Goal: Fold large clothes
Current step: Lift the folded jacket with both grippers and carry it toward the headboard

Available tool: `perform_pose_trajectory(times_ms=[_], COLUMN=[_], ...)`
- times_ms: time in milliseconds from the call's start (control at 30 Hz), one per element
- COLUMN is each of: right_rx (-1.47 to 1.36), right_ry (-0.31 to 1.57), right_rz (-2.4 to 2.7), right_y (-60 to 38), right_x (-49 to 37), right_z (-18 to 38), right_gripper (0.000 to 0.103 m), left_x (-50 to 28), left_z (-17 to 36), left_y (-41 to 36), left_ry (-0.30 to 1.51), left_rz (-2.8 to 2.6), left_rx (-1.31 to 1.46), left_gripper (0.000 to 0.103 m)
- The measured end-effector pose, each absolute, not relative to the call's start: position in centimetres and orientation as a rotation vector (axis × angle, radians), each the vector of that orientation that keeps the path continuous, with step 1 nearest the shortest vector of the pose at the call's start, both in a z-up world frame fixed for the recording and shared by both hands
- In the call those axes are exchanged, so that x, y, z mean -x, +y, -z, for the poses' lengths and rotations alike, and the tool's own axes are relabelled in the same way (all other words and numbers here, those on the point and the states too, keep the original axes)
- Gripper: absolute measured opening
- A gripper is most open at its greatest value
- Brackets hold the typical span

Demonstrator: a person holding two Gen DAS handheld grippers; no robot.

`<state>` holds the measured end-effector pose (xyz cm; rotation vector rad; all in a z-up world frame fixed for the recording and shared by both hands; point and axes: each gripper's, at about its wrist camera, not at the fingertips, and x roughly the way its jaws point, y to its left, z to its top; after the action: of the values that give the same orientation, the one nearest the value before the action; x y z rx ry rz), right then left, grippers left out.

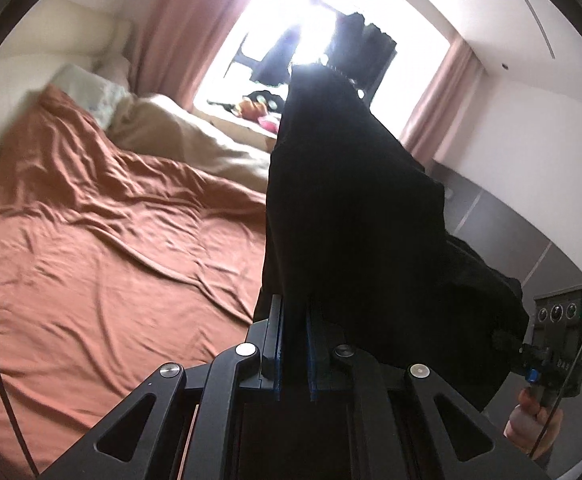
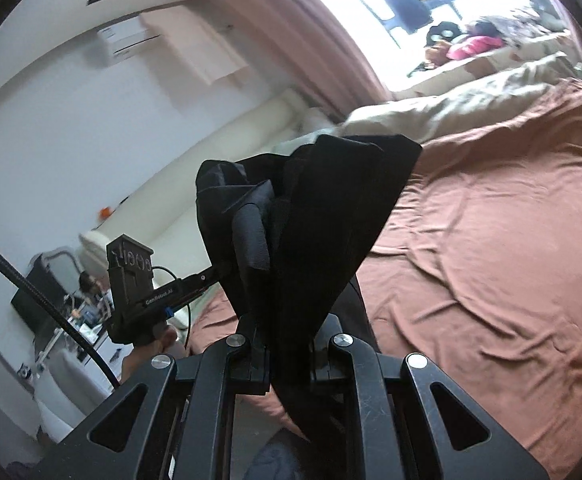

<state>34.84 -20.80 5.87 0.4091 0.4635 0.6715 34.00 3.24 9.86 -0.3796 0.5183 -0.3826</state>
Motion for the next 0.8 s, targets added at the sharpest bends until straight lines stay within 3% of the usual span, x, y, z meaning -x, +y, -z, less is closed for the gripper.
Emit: perform_pose_trajectory(times_ms=[800], right_rx=[-0.279], right_ry=[0.581], right_rz=[-0.974], right_y=[3.2], right_x=[-49.1], right_z=[-6.5], right_gripper=[0.009], left_x=[-23.9], left_z=[-10.8], left_y=[32.3], left_ry=[0.435], left_rz=[0.028], left_rx=[0.442], left_gripper=[0.008])
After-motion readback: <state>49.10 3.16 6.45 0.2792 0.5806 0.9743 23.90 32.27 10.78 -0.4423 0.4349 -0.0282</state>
